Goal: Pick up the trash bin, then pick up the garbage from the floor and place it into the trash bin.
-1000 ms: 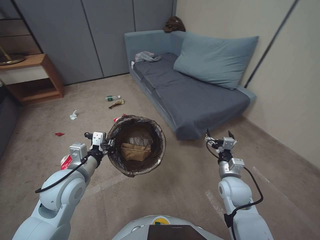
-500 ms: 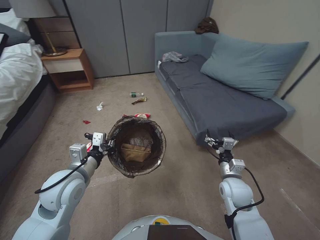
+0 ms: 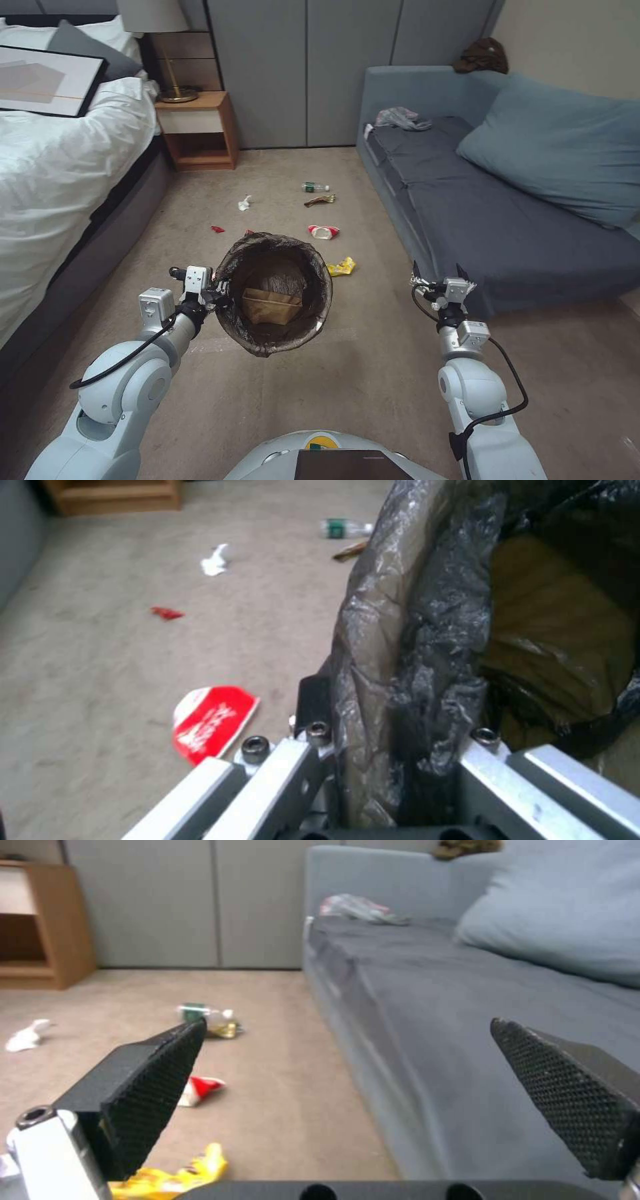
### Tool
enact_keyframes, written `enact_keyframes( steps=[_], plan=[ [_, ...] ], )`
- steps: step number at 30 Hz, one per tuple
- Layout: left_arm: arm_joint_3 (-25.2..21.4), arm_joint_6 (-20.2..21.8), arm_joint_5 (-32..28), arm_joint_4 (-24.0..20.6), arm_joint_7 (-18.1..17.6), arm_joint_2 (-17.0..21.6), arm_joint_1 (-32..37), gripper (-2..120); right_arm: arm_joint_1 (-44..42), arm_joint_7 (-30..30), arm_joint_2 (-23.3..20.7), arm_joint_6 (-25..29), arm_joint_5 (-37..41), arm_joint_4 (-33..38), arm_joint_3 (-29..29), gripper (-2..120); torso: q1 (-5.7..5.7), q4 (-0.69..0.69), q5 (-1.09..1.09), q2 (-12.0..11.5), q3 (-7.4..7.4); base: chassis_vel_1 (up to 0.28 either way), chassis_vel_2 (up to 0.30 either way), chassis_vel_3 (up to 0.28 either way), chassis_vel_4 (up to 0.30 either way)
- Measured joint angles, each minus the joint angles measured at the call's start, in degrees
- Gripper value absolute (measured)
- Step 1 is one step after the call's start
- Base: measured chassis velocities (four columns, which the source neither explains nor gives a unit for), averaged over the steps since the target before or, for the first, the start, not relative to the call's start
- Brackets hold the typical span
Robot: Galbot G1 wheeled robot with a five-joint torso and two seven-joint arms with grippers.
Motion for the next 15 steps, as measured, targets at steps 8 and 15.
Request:
enact_keyframes(
  steps=[8,15],
  plan=[
    [0.1,0.0,-0.08,0.06,-0.26,0.02,-0.06,0,0.04,0.02,-0.06,-0.02,-0.01,-0.06,-0.15,100,0.0,0.0,0.0,0.0,0.0,0.087,0.089,0.079,0.085],
    [0.07,0.0,-0.66,0.09,-1.43,-0.08,-0.11,0,0.52,3.06,0.19,1.53,-3.29,-0.89,-0.44,100,0.0,0.02,0.0,0.0,0.0,0.058,0.062,0.059,0.056]
  ],
)
